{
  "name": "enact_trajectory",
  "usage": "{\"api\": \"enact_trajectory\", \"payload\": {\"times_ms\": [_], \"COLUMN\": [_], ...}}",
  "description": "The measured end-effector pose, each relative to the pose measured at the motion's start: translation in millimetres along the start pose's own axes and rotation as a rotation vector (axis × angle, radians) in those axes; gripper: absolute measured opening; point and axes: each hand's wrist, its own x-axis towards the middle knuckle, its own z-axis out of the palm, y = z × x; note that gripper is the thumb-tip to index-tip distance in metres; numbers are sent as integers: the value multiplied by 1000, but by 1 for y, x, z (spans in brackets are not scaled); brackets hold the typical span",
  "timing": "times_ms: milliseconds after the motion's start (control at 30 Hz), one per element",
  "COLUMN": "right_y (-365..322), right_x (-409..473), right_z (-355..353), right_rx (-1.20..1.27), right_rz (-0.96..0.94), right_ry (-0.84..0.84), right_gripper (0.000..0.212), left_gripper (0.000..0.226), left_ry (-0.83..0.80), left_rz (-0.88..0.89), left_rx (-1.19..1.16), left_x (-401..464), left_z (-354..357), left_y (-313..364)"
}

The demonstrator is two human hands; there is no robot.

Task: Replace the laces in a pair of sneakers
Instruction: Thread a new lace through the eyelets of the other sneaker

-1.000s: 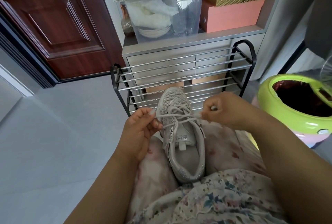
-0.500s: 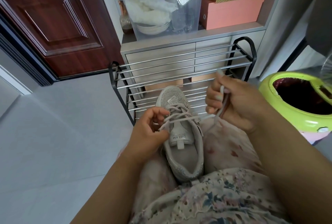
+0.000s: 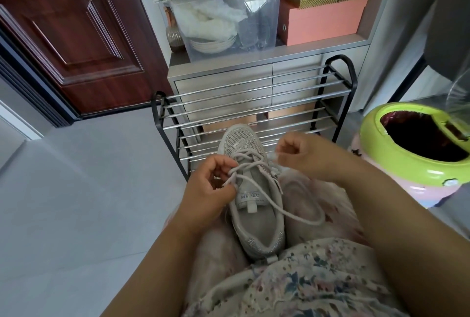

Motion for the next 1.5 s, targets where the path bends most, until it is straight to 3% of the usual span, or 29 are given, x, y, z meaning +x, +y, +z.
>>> {"api": "enact_trajectory", "payload": {"times_ms": [67, 233, 400, 467, 633, 767, 833, 933, 1000, 1167, 1367, 1500], "right_y": [5, -4, -20, -27, -39, -50, -52, -46, -36, -23, -17, -8], "right_x": [4, 0, -5, -9, -17, -23, -24, -21, -19, -20, -16, -13], "right_z": [15, 9, 1, -1, -8, -15, -14, -12, -12, -4, -7, -8], "right_rx": [64, 342, 725, 864, 968, 1114, 1105, 946, 707, 223, 165, 215], "right_rz": [27, 19, -113, -140, -310, -460, -467, -383, -247, -150, -123, -94], "right_ry": [-120, -155, -260, -272, -88, -106, -98, 29, 98, -149, -140, -87], "right_gripper": [22, 17, 18, 17, 13, 17, 19, 22, 21, 16, 11, 17], "left_gripper": [29, 25, 10, 10, 13, 19, 4, 16, 18, 19, 24, 22], "left_ry": [1, 17, 59, 5, -229, -366, -313, -134, -34, 97, 201, 185], "left_rz": [31, 100, 103, 94, -8, 23, 55, 48, 39, 40, 99, 89], "left_rx": [62, 156, 239, 279, 263, 304, 292, 184, 69, -128, -227, -202], "left_x": [0, -2, 0, 1, -2, -5, -3, 1, 3, 14, 26, 32], "left_z": [0, 1, 7, 11, 17, 30, 35, 31, 24, 9, 2, 1], "left_y": [5, 22, 50, 60, 76, 80, 80, 82, 86, 89, 92, 93]}}
